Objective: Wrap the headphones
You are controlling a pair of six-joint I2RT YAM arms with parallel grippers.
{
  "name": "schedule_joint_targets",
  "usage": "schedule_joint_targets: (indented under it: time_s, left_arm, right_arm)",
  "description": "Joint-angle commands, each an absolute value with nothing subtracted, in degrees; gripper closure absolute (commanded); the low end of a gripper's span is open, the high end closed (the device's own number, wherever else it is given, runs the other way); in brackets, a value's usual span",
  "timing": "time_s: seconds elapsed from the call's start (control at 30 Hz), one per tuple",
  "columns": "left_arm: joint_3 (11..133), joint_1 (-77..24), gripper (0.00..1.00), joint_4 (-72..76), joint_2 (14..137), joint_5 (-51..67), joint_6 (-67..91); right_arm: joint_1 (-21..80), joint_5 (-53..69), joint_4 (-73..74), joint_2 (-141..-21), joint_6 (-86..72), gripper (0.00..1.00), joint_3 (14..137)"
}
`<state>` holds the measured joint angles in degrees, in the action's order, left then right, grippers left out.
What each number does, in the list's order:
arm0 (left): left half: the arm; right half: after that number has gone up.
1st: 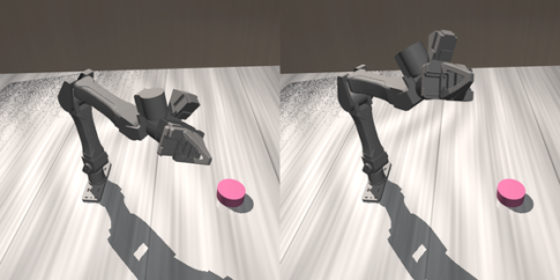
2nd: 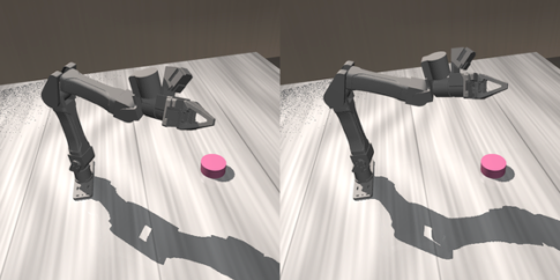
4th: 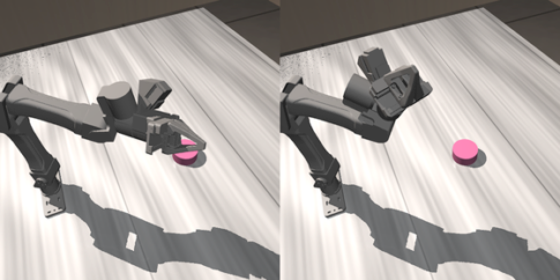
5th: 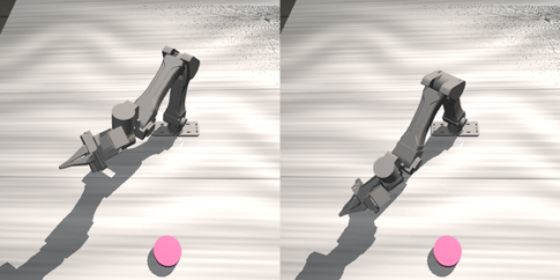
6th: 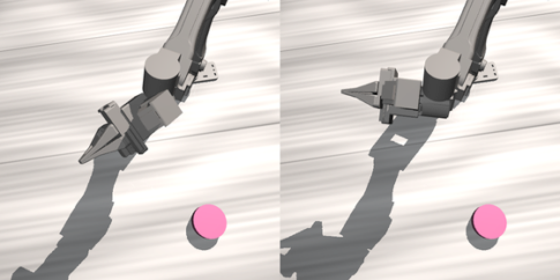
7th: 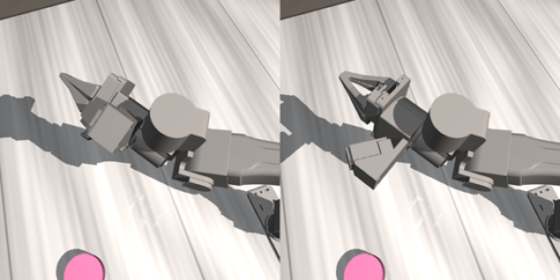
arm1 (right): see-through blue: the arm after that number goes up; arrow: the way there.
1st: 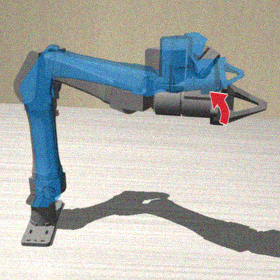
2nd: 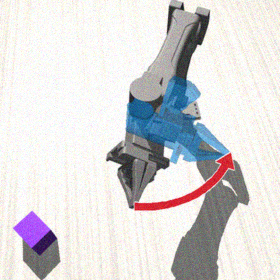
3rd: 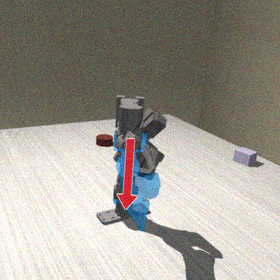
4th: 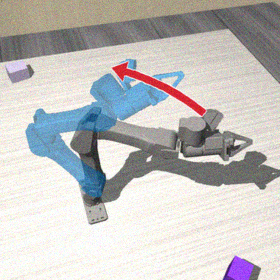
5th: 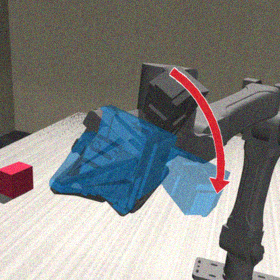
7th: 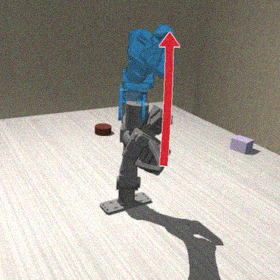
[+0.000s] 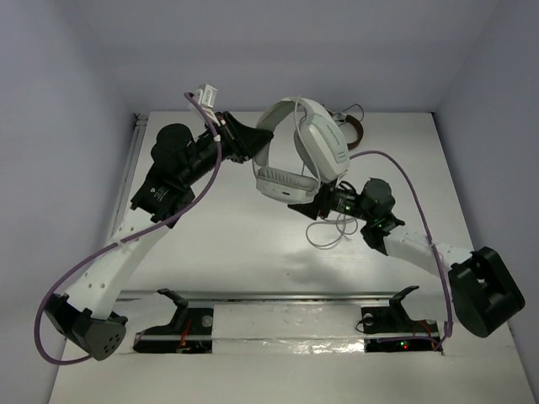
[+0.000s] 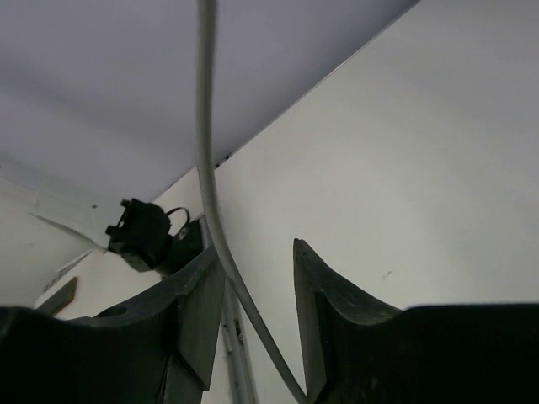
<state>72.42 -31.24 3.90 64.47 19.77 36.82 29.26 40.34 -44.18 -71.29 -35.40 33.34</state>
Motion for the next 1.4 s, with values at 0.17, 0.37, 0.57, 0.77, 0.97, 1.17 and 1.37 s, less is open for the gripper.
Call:
schedule_joint_targets:
  time_s: [0.17, 0.37, 0.57, 0.77, 0.97, 1.17, 1.37]
  left_arm:
    - [82.5, -30.9, 1.0, 9.4, 63.8, 12.5, 38.9]
    - [90.3, -30.9, 1.0, 2.8, 66.5, 5.3, 34.2]
    - [92.6, -30.3, 1.0, 0.1, 68.8, -3.1, 30.5]
    - [93.9, -28.4, 1.0, -0.2, 71.5, -11.5, 28.1]
    - [92.8, -26.3, 1.0, -0.5, 73.5, -18.1, 27.2]
    - [89.4, -24.7, 1.0, -0.4, 73.4, -24.9, 22.3]
    - [80.0, -24.7, 1.0, 2.4, 73.1, -29.6, 20.2]
  right_arm:
    - [35.6, 42.5, -64.6, -78.0, -42.1, 0.55, 29.8]
    - [40.8, 40.5, -67.0, -78.0, -42.6, 0.54, 26.6]
    - [47.8, 38.9, -67.1, -75.2, -42.9, 0.57, 23.6]
    - [57.6, 33.5, -64.3, -73.5, -43.0, 0.57, 22.9]
    - [65.1, 24.8, -55.0, -73.5, -41.8, 0.63, 25.2]
    - [68.9, 19.0, -46.5, -70.2, -43.3, 0.95, 24.5]
    - [72.2, 7.4, -14.9, -61.4, -37.6, 1.0, 36.1]
